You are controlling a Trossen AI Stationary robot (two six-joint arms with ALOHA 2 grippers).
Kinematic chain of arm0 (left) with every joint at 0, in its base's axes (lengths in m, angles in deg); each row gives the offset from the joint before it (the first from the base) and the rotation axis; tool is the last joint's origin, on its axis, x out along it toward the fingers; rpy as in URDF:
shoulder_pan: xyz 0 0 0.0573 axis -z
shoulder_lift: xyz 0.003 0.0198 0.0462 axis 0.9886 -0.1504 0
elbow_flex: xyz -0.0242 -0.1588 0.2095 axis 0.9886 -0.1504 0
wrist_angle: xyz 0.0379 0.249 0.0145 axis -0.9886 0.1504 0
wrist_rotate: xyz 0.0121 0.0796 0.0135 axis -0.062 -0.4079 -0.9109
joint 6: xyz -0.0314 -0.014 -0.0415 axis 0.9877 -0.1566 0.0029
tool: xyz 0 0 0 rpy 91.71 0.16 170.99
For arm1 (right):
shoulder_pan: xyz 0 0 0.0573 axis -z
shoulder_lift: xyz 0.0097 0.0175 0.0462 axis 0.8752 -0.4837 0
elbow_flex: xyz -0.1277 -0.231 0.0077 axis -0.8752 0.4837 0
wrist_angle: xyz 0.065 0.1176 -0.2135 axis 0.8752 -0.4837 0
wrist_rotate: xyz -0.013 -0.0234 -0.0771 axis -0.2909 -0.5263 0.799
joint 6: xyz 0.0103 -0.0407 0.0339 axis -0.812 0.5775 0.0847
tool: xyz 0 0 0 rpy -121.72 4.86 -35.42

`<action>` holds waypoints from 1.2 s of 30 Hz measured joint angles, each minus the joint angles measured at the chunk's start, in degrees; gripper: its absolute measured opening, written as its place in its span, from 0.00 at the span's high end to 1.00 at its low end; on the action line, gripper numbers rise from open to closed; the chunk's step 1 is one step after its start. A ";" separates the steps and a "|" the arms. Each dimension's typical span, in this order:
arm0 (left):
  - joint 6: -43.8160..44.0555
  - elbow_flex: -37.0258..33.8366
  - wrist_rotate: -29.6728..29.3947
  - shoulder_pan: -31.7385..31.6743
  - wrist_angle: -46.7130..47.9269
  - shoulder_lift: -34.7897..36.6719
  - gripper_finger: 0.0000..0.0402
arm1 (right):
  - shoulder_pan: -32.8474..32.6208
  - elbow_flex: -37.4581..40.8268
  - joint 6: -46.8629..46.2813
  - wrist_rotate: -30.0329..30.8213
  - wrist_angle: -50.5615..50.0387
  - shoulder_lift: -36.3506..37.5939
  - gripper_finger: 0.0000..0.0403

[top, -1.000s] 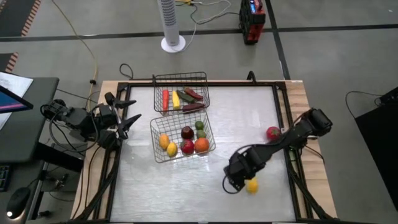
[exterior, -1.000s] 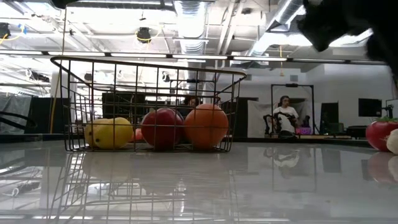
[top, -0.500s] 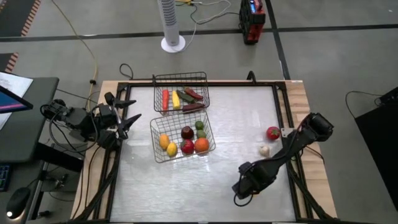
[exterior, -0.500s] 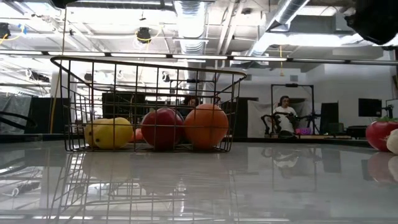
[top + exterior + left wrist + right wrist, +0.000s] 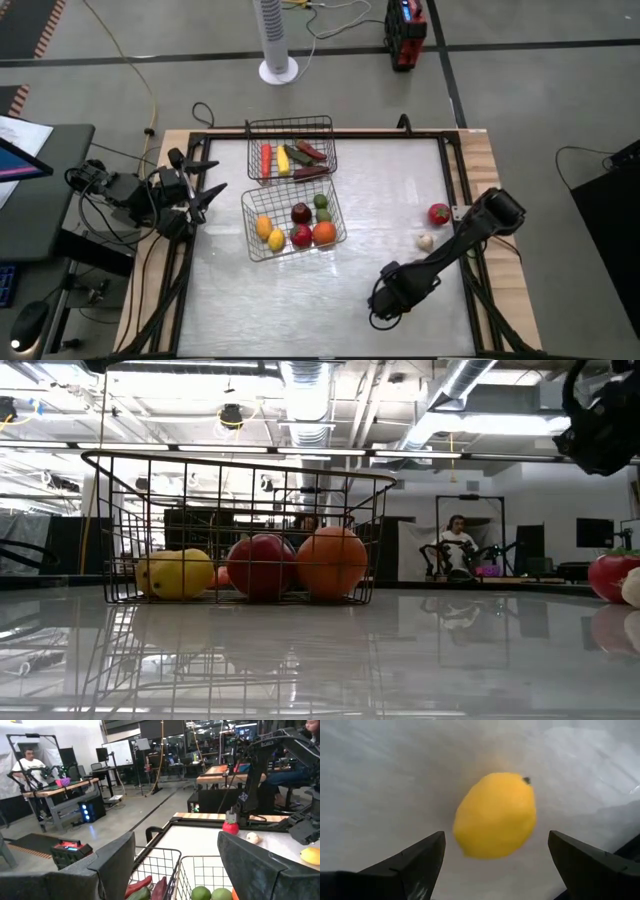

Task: Sort produce into baskets
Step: Put the yellow lemon into the brown wire basket

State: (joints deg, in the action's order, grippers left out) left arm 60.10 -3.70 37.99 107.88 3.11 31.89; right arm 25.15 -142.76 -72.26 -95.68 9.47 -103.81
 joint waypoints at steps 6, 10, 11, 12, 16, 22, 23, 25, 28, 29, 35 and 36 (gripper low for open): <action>0.00 0.00 0.00 0.00 0.01 0.01 0.32 | 0.69 0.02 2.36 -0.40 0.78 -1.51 0.11; -0.02 0.00 0.04 0.00 0.02 0.02 0.32 | 0.91 0.02 3.78 0.17 1.20 -1.57 0.20; -0.02 0.00 0.04 0.02 0.02 0.01 0.32 | 1.07 0.02 4.03 0.16 1.18 -1.61 0.22; -0.02 0.00 0.03 0.00 0.02 0.02 0.32 | 1.18 0.02 4.23 0.15 1.15 -1.61 0.24; -0.02 0.00 0.04 0.02 0.03 0.02 0.32 | 1.20 0.02 4.60 0.15 0.98 -1.61 0.32; -0.02 0.00 0.04 0.01 0.04 0.02 0.32 | 1.31 0.02 6.18 0.14 0.46 -1.61 0.42; -0.02 0.00 0.04 0.01 0.04 0.00 0.32 | 1.53 0.02 6.76 0.13 0.33 -1.61 0.43; -0.02 0.00 0.04 0.02 0.04 0.00 0.32 | 1.90 0.02 7.75 0.13 -0.04 -1.60 0.44; -0.02 0.00 0.04 0.02 0.02 0.00 0.32 | 3.15 -0.23 10.37 -0.32 -1.01 -1.13 0.43; -0.02 0.00 0.04 0.00 0.02 0.02 0.32 | 3.74 -0.76 11.54 -0.44 -1.76 -0.86 0.43; -0.04 0.00 0.02 0.00 -0.09 0.02 0.32 | 8.67 -7.48 22.68 1.24 -9.51 -0.54 0.43; -0.04 0.00 0.02 0.02 -0.13 0.02 0.32 | 9.73 -8.97 24.92 2.33 -10.16 -0.54 0.43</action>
State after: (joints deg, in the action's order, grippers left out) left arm 60.06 -3.70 38.01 107.90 2.98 31.91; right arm 34.88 -151.73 -47.34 -93.35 -0.69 -104.35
